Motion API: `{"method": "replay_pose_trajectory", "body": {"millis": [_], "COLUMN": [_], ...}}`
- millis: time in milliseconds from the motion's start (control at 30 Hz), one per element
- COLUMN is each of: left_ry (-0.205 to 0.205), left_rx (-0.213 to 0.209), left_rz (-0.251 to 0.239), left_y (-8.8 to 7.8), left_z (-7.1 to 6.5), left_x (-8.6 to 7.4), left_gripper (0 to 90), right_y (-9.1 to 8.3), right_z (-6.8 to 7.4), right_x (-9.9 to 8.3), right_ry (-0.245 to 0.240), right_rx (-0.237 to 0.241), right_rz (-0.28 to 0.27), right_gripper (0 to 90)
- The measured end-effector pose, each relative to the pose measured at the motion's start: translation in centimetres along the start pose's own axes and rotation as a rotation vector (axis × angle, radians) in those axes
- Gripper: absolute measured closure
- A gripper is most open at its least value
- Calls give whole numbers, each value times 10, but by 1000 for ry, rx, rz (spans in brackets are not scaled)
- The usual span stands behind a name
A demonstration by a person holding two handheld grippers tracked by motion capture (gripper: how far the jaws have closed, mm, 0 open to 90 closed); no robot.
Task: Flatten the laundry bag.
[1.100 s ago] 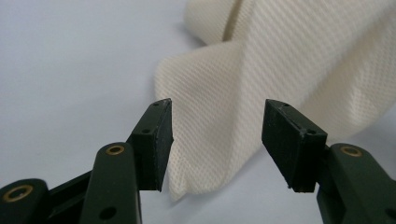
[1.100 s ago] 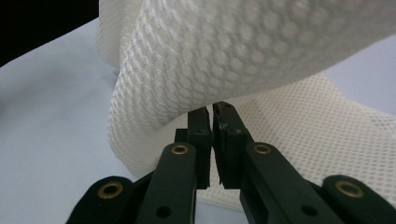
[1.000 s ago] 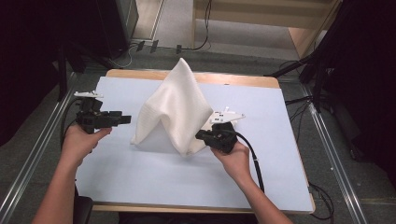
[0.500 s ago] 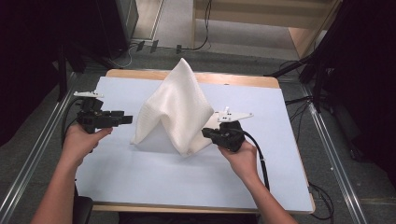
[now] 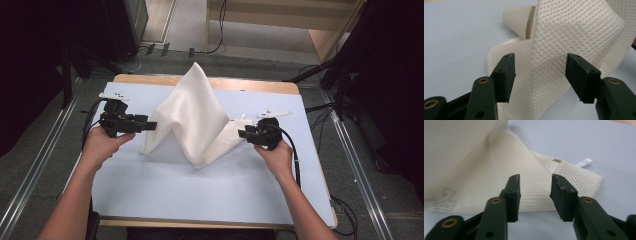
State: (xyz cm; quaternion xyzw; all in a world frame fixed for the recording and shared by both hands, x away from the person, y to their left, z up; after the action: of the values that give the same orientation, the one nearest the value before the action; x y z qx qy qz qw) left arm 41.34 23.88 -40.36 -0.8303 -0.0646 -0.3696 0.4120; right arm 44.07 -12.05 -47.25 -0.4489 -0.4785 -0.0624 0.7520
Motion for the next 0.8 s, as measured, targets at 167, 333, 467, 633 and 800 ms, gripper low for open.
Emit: {"method": "replay_pose_trajectory", "body": {"millis": [167, 333, 467, 633, 800], "left_ry": [-2, 15, 14, 19, 20], "left_rx": [-35, -22, -41, -44, -31], "left_rz": [50, 91, 93, 102, 96], "left_y": [9, 16, 15, 15, 13], "left_z": [-2, -2, -1, -1, 0], "left_x": [-4, -10, -13, -15, -16], "left_gripper": [652, 844, 900, 900, 900], "right_y": [17, 39, 47, 53, 54], "right_z": [-1, 1, 5, 10, 7], "right_x": [4, 0, -4, -10, -16], "right_ry": [-43, -61, -62, -92, -87], "right_rx": [28, 64, 84, 96, 82], "right_rz": [16, 52, 81, 115, 122], "right_gripper": [502, 471, 481, 630, 839]}}
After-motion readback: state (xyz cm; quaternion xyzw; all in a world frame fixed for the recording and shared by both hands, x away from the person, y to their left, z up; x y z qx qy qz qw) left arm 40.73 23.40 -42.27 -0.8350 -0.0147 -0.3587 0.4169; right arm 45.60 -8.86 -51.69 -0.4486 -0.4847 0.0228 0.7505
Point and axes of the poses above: each handheld gripper's, and its own axes: y roughly forward along the jaws, x roughly out of its top, z roughly to its left, the point moved 7 cm from there along y, roughly forward along the jaws, and after that the axes turned 5 degrees about -y, right-handed, at the moved point
